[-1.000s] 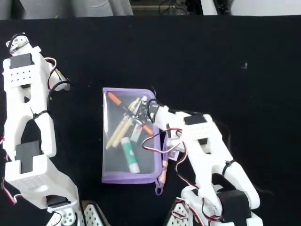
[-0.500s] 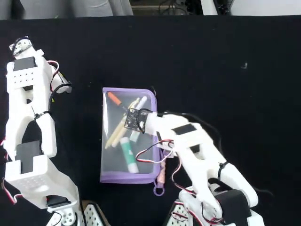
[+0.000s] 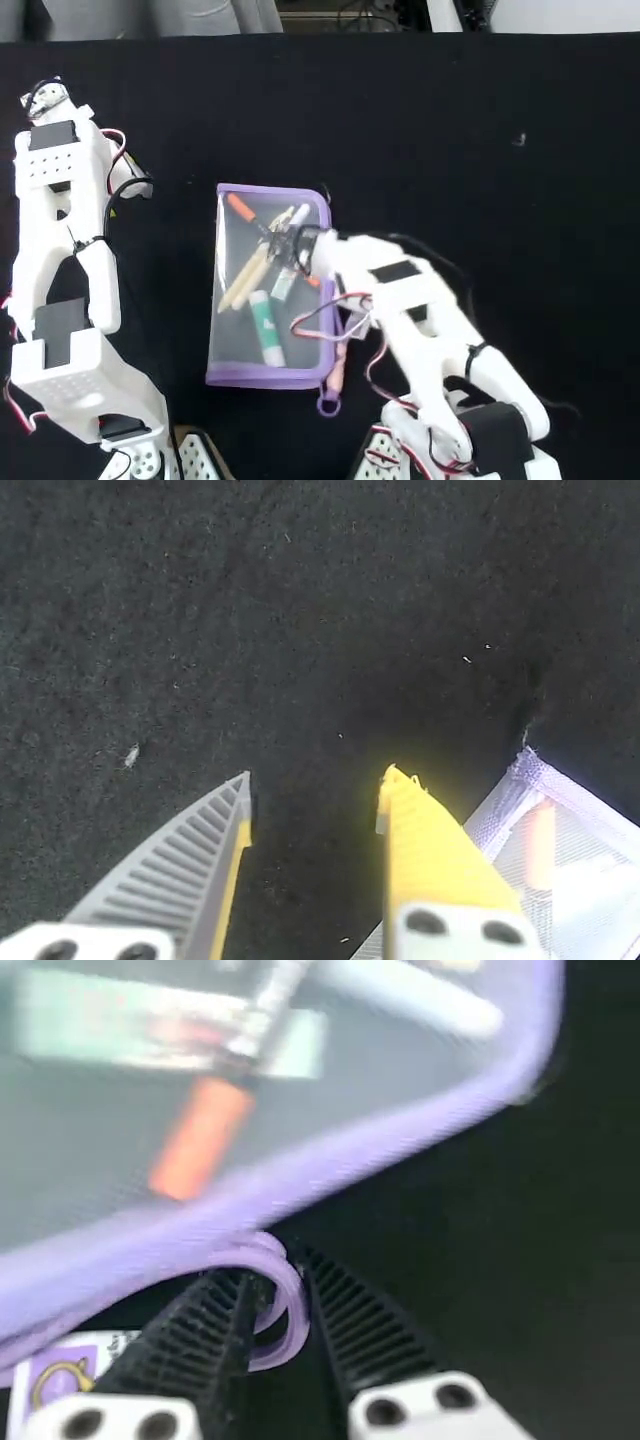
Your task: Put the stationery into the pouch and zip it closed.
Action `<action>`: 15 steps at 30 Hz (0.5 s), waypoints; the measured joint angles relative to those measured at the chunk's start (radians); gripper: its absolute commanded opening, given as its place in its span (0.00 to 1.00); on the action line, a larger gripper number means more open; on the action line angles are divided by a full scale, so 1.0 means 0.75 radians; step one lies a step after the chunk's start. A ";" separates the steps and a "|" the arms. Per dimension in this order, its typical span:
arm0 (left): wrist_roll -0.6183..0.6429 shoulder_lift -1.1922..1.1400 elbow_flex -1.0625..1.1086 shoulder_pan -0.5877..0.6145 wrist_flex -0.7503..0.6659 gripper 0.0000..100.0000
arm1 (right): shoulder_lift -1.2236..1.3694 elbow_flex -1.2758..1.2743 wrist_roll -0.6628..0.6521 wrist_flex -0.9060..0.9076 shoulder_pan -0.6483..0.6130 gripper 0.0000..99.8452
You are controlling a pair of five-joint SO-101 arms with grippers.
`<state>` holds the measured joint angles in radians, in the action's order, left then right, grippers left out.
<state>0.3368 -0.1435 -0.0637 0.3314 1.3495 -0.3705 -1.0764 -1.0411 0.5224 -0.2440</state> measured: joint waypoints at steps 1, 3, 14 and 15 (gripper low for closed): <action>0.000 0.000 0.000 0.000 0.000 0.21 | 0.000 0.037 0.000 0.008 0.027 0.01; 0.000 0.000 0.000 0.000 0.000 0.21 | 0.000 0.121 0.000 0.068 0.074 0.01; 0.000 0.000 0.000 0.000 0.000 0.21 | -0.160 0.581 0.110 0.376 0.192 0.01; 0.000 0.000 0.000 0.000 0.000 0.21 | -0.200 0.612 0.125 0.397 0.192 0.01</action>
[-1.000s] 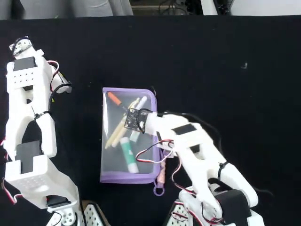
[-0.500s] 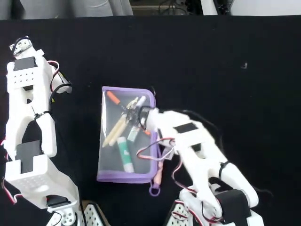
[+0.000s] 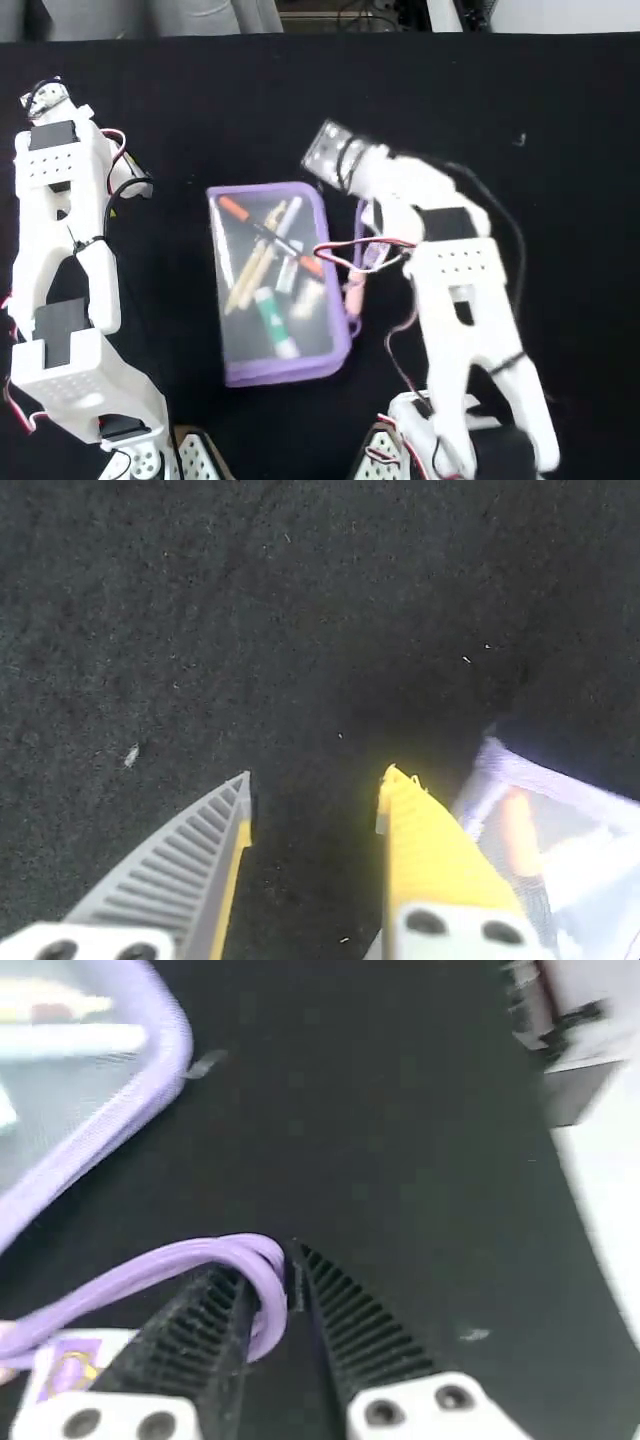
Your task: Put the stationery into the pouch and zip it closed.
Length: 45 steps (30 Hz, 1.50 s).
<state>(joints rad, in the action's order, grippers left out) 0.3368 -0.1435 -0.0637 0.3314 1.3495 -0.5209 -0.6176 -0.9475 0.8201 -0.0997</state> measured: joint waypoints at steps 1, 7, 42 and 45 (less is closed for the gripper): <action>0.000 0.000 0.000 0.000 0.000 0.21 | -0.041 0.031 0.014 0.020 0.000 0.01; 0.000 0.000 0.000 0.000 0.000 0.21 | -0.258 0.155 0.082 0.133 0.000 0.01; -0.121 0.000 -0.031 -0.014 0.035 0.21 | -0.528 0.642 0.444 -0.092 0.000 0.01; -0.225 0.000 -0.145 -0.053 0.129 0.21 | -0.528 0.642 0.448 -0.104 0.000 0.01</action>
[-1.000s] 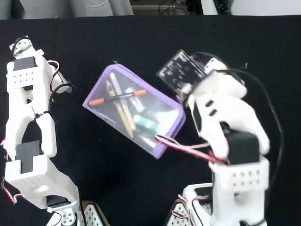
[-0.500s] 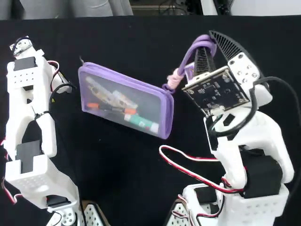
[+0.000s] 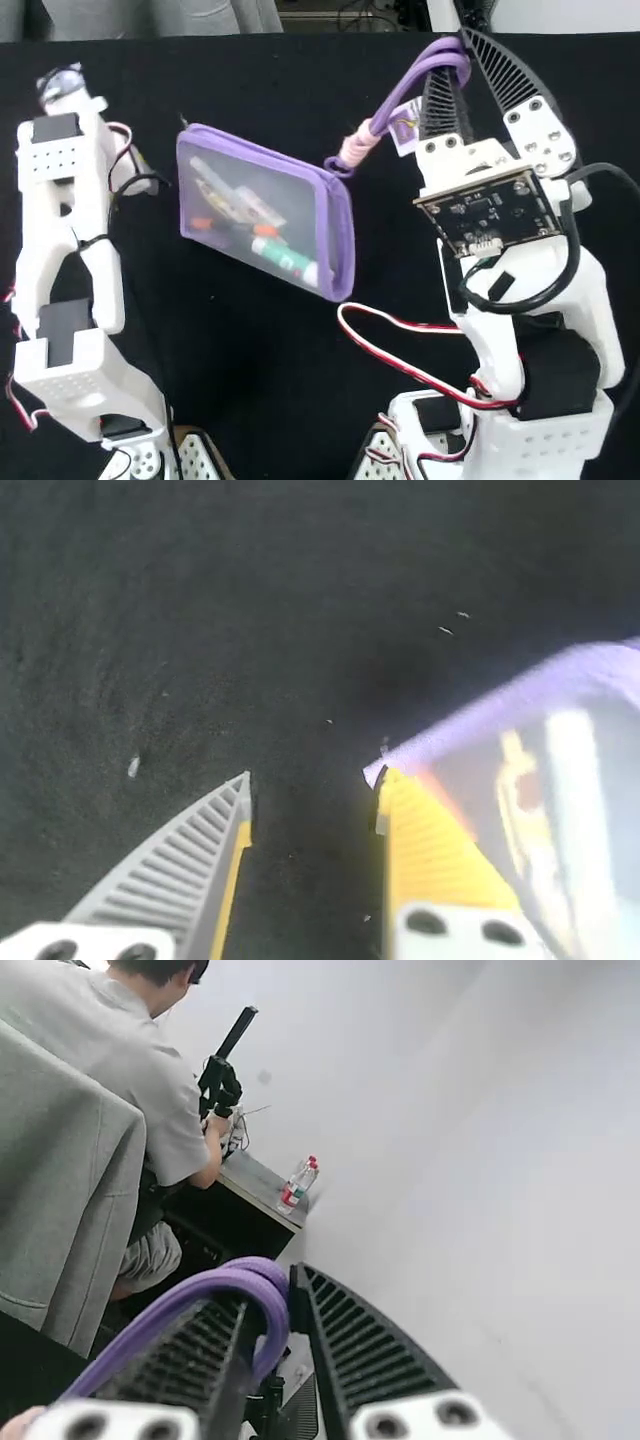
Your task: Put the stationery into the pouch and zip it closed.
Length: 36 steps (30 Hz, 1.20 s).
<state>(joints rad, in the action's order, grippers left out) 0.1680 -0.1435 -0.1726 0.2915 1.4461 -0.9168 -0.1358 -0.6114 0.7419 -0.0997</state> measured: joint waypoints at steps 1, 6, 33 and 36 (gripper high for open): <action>-0.041 0.000 -0.045 -0.018 0.037 0.21 | 0.000 0.000 0.000 -0.006 0.000 0.01; -0.176 0.000 -0.231 -0.131 0.203 0.21 | 0.000 0.000 0.000 -0.102 0.000 0.01; -0.207 0.000 -0.268 -0.248 0.264 0.21 | 0.812 1.246 0.106 0.348 -0.170 0.01; -0.207 0.000 -0.268 -0.248 0.264 0.21 | 0.812 1.309 0.113 0.458 -0.278 0.01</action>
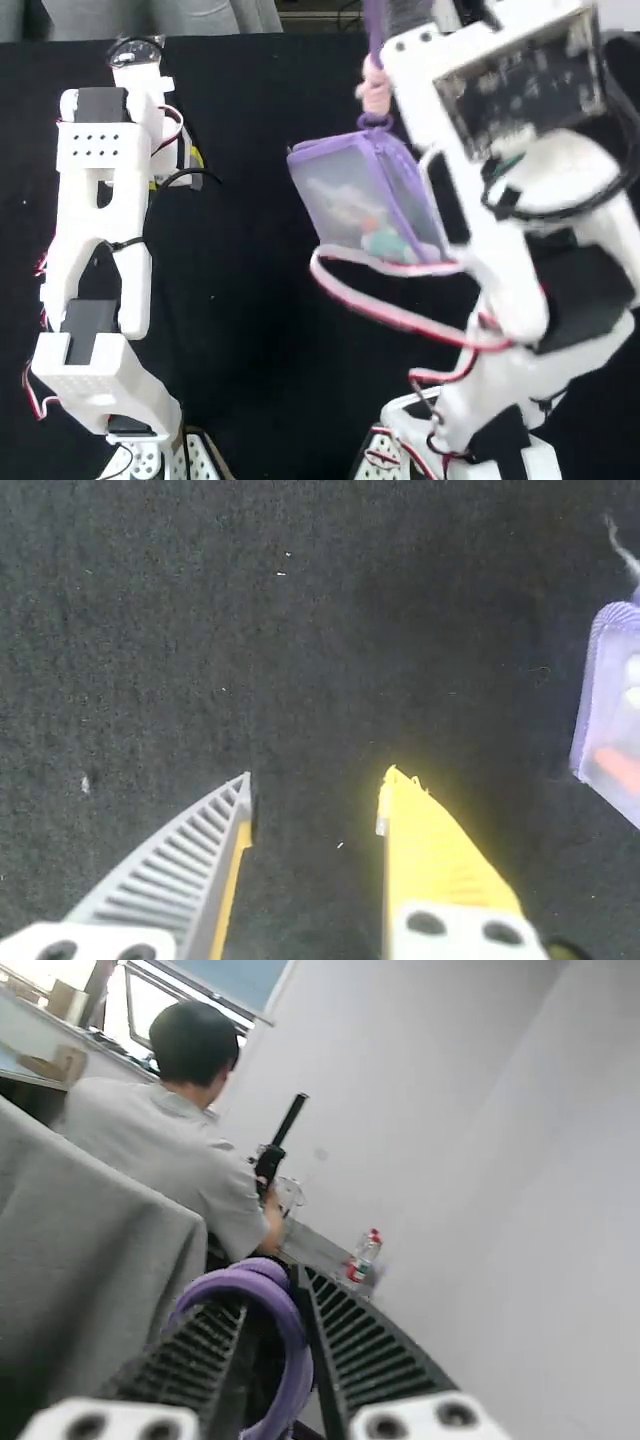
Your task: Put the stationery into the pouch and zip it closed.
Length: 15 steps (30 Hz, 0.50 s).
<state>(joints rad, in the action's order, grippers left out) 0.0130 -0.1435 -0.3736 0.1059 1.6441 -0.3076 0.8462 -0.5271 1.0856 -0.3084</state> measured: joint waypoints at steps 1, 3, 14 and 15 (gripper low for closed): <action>0.000 0.000 0.000 0.000 0.000 0.21 | 0.000 0.016 0.000 0.039 -0.039 0.01; 0.000 0.000 0.000 0.000 0.000 0.21 | 0.000 0.031 0.000 0.108 -0.088 0.01; -0.010 0.000 0.000 0.023 0.000 0.21 | -0.020 0.031 0.045 0.362 -0.291 0.01; -0.010 0.000 0.000 0.035 0.000 0.21 | -0.037 0.031 0.061 0.362 -0.297 0.01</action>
<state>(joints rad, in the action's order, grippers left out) 0.0054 -0.1435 -0.3736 0.1320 1.6441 -0.3353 0.8692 -0.4810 1.3571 -0.5309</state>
